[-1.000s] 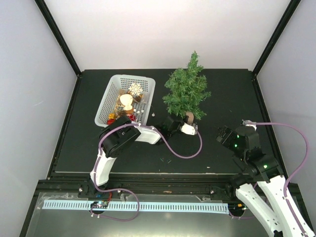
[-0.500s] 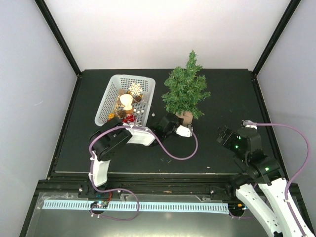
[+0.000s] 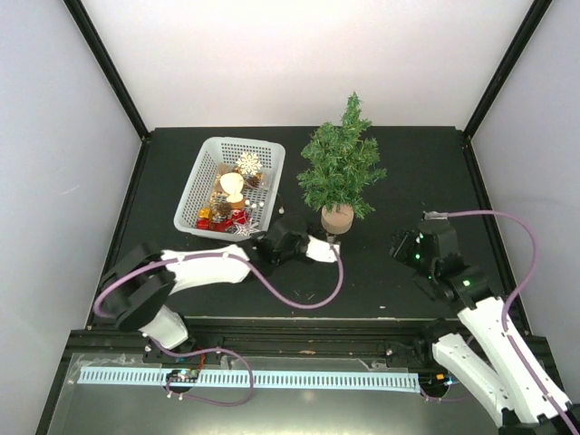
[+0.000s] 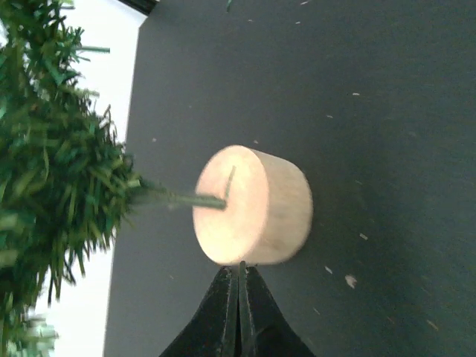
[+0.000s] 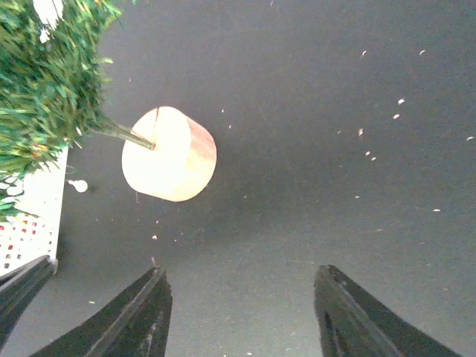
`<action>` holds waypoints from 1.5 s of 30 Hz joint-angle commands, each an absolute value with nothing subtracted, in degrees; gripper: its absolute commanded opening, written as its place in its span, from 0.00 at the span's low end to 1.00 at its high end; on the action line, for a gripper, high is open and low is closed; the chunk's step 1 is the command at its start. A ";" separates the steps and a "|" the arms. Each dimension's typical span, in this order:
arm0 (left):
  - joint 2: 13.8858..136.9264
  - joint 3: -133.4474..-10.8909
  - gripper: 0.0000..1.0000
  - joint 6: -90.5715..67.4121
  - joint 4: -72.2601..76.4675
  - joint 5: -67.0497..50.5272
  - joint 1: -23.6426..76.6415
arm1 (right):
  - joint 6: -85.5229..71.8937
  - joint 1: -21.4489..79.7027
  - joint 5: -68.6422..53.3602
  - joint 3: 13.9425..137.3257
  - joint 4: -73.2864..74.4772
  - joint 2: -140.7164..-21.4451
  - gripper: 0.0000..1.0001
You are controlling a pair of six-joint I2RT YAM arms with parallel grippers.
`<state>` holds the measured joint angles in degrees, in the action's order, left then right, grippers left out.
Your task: Decorate the small christmas tree
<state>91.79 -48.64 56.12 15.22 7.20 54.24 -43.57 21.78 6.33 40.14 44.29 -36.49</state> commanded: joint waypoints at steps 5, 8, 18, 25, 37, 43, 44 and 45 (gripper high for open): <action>76.20 -44.49 0.02 38.88 -6.78 -6.53 47.12 | -47.07 16.61 -5.21 35.73 24.87 -47.18 0.28; 74.96 -46.30 0.02 31.72 -9.81 -11.52 41.29 | -49.11 13.03 -9.88 34.59 18.05 -52.27 0.12; 88.81 -58.01 0.02 11.87 -16.57 -31.20 30.42 | -55.70 10.34 -16.25 37.57 -1.22 -72.11 0.01; 105.71 -70.16 0.01 0.30 -19.70 -46.26 24.10 | -58.43 9.56 -18.34 38.89 -9.25 -81.14 0.01; 121.41 -84.74 0.02 -11.29 -12.60 -48.68 24.67 | -63.09 8.17 -22.67 41.98 -21.64 -95.59 0.01; 120.35 -83.99 0.02 -11.01 -11.60 -47.38 25.14 | -62.70 8.16 -23.71 42.36 -23.05 -97.53 0.01; 120.01 -83.49 0.02 -10.61 -11.68 -47.18 25.03 | -62.26 8.16 -23.57 42.30 -22.77 -97.33 0.01; 119.59 -82.74 0.02 -10.17 -11.61 -46.87 25.00 | -62.01 8.15 -23.56 42.21 -22.61 -97.18 0.01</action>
<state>120.46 -83.42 -10.20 -12.27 -48.05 24.84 -62.52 8.40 -22.59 40.91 -19.92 -97.69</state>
